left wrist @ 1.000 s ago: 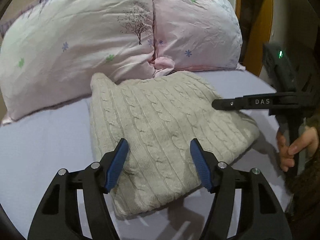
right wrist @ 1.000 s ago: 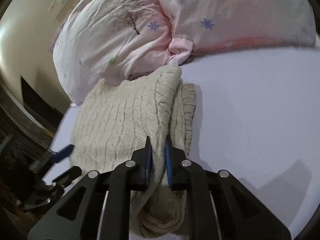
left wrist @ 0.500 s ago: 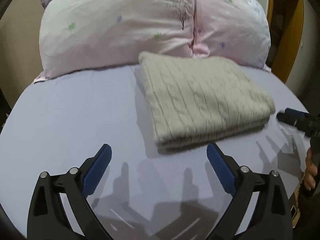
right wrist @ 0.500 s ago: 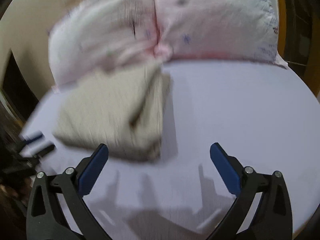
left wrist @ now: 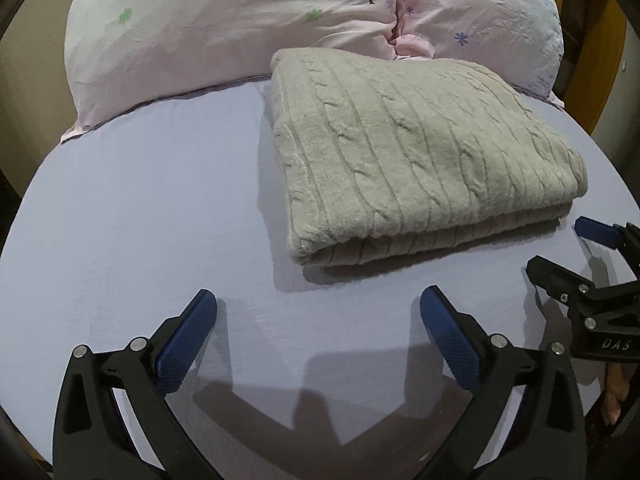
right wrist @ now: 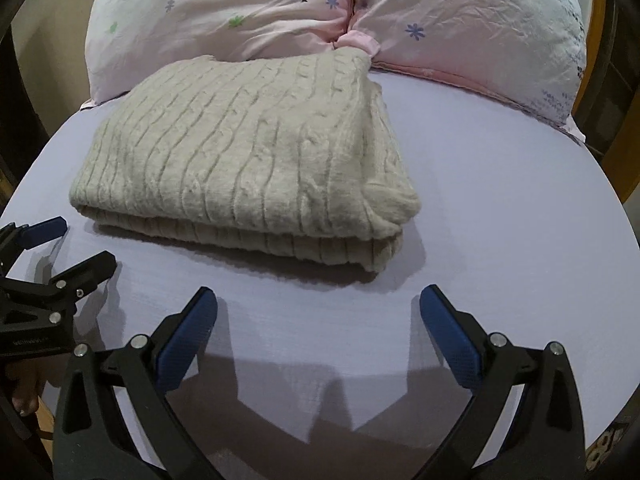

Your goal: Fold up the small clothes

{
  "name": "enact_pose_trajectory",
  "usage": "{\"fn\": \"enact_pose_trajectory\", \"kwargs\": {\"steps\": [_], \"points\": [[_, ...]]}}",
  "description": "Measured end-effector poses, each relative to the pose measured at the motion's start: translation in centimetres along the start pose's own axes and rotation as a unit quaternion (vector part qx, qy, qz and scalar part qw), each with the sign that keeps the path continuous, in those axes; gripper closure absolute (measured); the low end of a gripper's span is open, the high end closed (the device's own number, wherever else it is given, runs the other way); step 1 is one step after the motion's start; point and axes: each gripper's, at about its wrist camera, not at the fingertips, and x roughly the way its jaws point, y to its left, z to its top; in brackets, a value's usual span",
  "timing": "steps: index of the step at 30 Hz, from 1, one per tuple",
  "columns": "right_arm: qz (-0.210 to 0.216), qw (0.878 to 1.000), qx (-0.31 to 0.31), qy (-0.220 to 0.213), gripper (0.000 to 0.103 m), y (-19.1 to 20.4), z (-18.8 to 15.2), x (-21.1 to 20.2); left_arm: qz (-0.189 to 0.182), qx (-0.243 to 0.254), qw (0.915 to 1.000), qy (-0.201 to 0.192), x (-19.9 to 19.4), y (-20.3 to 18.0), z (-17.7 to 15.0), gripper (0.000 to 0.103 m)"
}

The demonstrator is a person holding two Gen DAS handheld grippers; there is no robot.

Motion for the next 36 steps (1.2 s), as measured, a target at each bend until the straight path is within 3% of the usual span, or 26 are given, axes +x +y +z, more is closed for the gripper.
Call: {"fn": "enact_pose_trajectory", "kwargs": {"steps": [36], "points": [[-0.003,1.000,0.002,0.000,0.002,0.12,-0.02,0.04,0.000,0.001,1.0000,-0.001,-0.05,0.01,-0.32,0.001]]}}
